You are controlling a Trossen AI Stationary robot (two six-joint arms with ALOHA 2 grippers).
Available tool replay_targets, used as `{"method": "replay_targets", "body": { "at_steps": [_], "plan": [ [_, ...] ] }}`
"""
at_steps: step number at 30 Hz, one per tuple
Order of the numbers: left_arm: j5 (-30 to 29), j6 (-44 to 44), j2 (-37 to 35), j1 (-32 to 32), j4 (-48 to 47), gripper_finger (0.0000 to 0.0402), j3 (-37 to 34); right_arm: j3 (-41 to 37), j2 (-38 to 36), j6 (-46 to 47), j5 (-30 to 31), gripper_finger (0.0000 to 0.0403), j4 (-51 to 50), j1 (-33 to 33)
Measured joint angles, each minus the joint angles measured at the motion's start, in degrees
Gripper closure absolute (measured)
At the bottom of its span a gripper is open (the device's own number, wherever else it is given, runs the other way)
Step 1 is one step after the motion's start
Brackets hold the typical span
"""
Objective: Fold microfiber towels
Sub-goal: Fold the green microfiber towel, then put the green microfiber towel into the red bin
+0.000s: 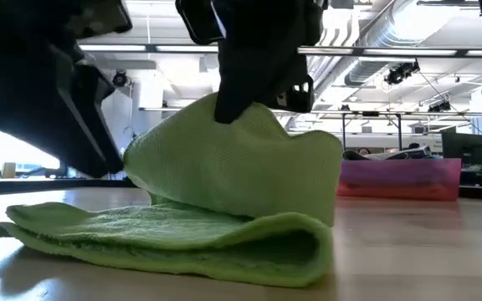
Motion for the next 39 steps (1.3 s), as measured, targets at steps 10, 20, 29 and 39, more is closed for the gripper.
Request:
{"method": "replay_targets", "body": {
  "at_steps": [10,20,29,39],
  "plan": [
    [-2.47,-3.25,5.14,1.59,3.51,0.0245,-0.05,0.00,0.00,0.03,-0.08,0.0402,-0.49,2.54],
    [-3.25,-4.06,7.70,3.82,4.36,0.0245,0.22,0.02,0.00,3.48,-1.31,0.0402,1.60,5.51],
    [-3.73,-3.35,7.37,3.82,4.41,0.0245,0.11,0.02,0.00,1.94,0.38,0.0378,5.44,6.19],
    [-3.38,-2.27,7.37,3.85,4.23,0.0245,0.07,0.02,-0.01,-5.12,-4.75,0.0226,15.38,6.58]
  ]
}}
